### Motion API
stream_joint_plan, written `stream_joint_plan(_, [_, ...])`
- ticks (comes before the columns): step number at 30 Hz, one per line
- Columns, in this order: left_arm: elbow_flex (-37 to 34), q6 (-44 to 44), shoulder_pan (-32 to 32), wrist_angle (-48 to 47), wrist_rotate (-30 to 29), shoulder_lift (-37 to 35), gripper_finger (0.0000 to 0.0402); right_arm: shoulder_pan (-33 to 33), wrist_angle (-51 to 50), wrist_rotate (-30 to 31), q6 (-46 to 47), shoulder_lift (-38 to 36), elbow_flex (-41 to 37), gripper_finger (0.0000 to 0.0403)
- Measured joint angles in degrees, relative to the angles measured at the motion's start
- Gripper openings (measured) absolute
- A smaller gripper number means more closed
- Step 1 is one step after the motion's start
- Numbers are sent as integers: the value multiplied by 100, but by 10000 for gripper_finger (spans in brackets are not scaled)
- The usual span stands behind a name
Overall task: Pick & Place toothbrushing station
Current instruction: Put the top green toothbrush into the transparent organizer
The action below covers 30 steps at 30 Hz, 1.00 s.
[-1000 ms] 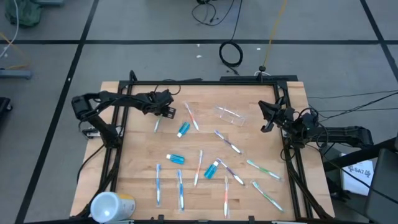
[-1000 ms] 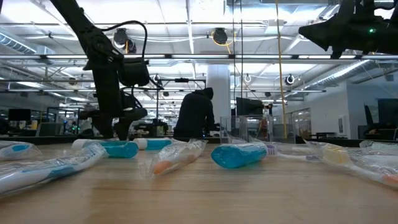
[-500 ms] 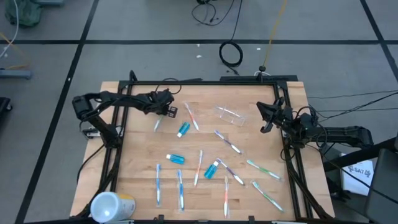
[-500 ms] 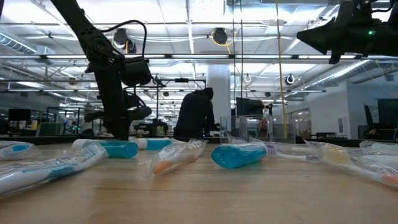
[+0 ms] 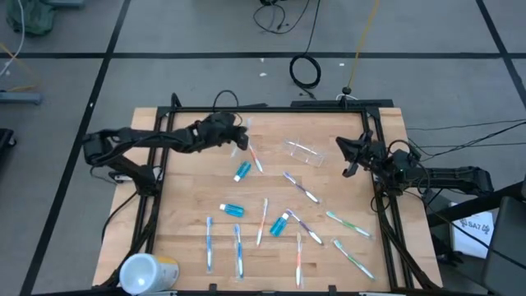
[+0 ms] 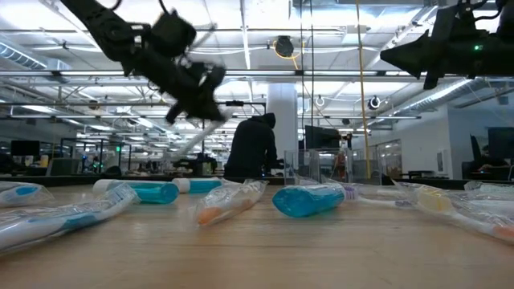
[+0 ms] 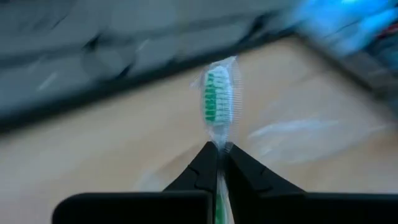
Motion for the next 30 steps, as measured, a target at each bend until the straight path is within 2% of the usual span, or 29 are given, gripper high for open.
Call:
stream_joint_plan(3, [2, 544, -248, 1285, 355, -68, 9, 0, -8, 2, -3, 52, 2, 20])
stream_joint_plan(8, [11, 1330, -593, 3013, 383, 77, 14, 0, -5, 2, -47, 88, 2, 20])
stream_joint_plan(13, [11, 1698, -799, 3905, 266, 373, 7, 0, -3, 3, -50, 99, 2, 20])
stream_joint_plan(19, [11, 1814, -913, 4841, -235, 1054, 17, 0, 8, 24, -284, 103, 2, 20])
stream_joint_plan(27, [27, 1801, -910, 6027, -266, 1824, 10, 0, 167, 29, -564, 106, 2, 20])
stream_joint_plan(30, [311, 1808, -935, 6462, -242, 2174, 12, 0, 363, 39, -766, 106, 2, 20])
